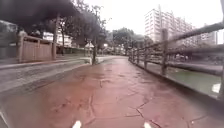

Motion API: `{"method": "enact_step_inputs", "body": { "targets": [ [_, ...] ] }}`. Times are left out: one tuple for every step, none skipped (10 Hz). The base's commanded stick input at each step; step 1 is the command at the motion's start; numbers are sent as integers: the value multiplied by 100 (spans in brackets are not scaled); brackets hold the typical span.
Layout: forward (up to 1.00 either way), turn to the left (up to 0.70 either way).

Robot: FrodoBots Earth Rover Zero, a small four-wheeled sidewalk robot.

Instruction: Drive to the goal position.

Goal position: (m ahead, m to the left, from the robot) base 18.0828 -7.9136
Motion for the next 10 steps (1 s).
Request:
{"method": "enact_step_inputs", "body": {
  "targets": [
    [50, 0],
    [50, 0],
    [50, 0],
    [50, 0],
    [50, 0],
    [50, 0],
    [50, 0],
    [50, 0],
    [50, 0],
    [50, 0]
  ]
}}
